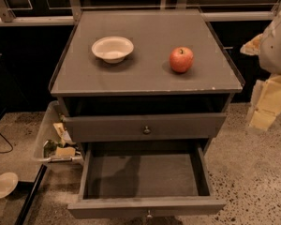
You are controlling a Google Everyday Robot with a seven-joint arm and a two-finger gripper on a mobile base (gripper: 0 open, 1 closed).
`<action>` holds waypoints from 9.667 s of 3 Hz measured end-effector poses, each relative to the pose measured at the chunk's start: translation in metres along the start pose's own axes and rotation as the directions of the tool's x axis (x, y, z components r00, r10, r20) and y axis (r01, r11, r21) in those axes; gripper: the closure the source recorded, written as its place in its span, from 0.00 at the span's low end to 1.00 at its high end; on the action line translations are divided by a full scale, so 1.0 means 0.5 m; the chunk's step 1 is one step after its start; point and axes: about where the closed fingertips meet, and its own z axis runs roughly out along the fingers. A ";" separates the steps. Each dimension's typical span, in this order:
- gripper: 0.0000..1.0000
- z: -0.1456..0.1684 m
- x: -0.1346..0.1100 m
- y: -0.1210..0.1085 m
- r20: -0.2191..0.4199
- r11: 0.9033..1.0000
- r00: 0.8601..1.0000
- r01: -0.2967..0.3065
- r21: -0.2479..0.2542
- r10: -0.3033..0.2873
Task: Close middle drawer
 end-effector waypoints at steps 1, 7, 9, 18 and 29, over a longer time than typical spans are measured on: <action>0.00 0.053 0.032 0.047 0.009 0.999 1.000 0.003 -0.053 -0.003; 1.00 0.303 0.160 0.225 0.116 0.982 0.991 0.088 -0.164 -0.070; 1.00 0.479 0.203 0.287 0.194 0.974 0.980 -0.002 -0.227 0.047; 1.00 0.985 0.210 0.374 0.479 0.962 0.862 -0.034 -0.271 0.165; 1.00 1.090 0.173 0.165 0.475 0.978 0.877 0.029 -0.207 0.074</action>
Offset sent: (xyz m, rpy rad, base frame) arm -0.0620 -0.0182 -0.1135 0.0600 0.1239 0.0672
